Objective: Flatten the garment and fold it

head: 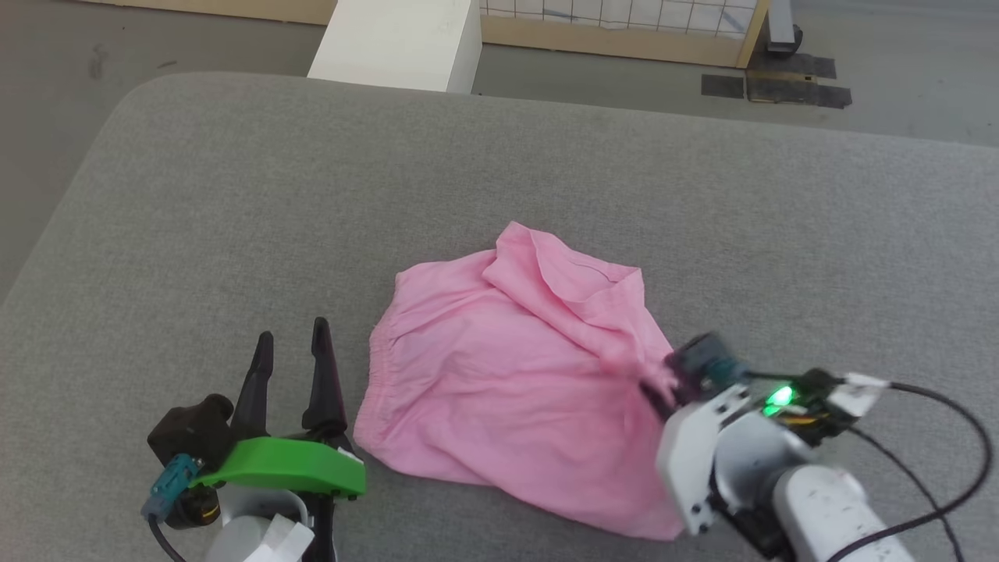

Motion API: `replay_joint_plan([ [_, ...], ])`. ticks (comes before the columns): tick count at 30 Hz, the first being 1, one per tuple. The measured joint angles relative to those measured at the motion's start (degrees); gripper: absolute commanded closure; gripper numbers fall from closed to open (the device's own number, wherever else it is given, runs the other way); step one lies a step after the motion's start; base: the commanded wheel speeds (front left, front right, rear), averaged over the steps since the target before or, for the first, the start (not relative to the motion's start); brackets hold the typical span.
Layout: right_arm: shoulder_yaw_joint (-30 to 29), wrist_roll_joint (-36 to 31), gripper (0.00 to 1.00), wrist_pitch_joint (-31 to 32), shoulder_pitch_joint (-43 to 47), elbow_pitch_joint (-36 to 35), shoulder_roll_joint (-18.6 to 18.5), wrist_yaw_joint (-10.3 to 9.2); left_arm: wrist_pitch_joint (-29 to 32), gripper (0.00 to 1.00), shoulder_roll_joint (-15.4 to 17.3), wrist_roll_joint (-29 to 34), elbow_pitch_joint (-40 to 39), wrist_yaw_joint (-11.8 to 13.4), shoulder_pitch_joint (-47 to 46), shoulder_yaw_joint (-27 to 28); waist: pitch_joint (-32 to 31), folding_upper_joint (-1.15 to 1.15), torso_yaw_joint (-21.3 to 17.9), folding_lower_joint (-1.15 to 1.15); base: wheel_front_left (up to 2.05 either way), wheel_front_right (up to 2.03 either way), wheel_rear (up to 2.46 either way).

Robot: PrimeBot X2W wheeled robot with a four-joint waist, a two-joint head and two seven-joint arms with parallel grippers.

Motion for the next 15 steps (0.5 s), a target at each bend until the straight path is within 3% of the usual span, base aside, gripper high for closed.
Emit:
replay_joint_plan([
  [7, -17.9, -2.8, 1.0, -3.0, 4.9, -4.3, 5.5, 0.01, 0.0, 0.0, -0.2, 0.5, 0.9, -0.5, 0.0, 0.4, -1.1, 0.0, -1.3, 0.0, 0.0, 0.0, 0.0],
  [14, -34.4, -1.5, 1.0, -3.1, 11.6, -3.7, 6.8, 0.0, 0.0, 0.0, -0.3, 1.0, 2.1, -1.0, 0.1, -0.1, -2.1, 0.0, -2.9, 0.0, 0.0, 0.0, 0.0],
  [15, -35.5, -1.2, 0.82, -2.9, 12.2, -3.0, 6.8, 0.0, 0.0, 0.0, -0.3, 1.1, 2.2, -1.0, 0.1, -0.2, -2.1, 0.0, -3.1, 0.0, 0.0, 0.0, 0.0],
])
